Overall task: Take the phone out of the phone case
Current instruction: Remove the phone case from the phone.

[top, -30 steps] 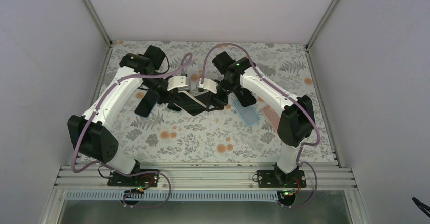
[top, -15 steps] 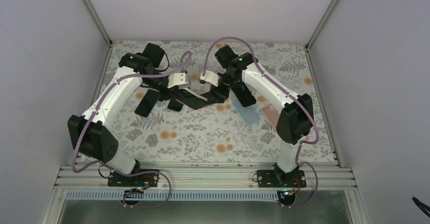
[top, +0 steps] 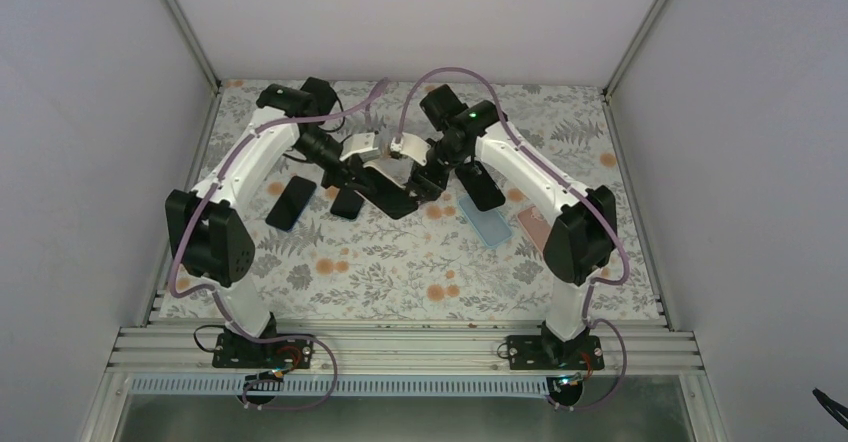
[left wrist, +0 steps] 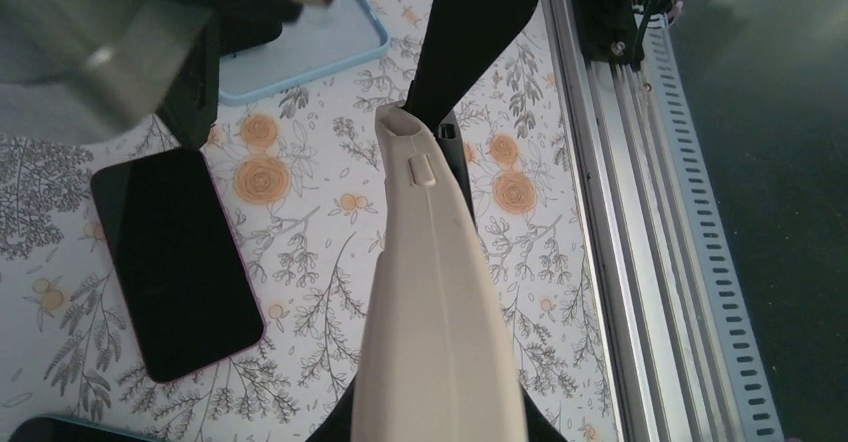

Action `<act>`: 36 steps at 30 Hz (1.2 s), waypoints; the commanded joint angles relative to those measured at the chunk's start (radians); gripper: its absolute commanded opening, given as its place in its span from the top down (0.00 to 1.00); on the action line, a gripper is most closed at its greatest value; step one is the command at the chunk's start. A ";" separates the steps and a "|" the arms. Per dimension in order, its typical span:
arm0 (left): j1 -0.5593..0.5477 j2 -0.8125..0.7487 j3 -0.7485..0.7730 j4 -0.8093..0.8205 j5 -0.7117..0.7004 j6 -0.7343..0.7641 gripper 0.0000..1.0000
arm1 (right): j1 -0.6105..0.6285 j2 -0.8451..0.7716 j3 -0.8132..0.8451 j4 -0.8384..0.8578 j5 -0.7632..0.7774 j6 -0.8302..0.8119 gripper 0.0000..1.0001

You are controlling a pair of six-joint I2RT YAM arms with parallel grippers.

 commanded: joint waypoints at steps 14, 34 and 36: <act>-0.037 0.139 0.335 0.243 0.348 -0.188 0.98 | 0.202 0.073 0.239 -0.077 -0.634 -0.163 0.47; 0.048 -0.026 0.300 0.125 0.129 -0.165 0.01 | -0.244 -0.095 0.012 0.120 -0.477 0.082 0.96; 0.050 -0.095 0.254 0.219 0.064 -0.236 0.00 | -0.286 -0.102 -0.007 0.176 -0.412 0.175 0.96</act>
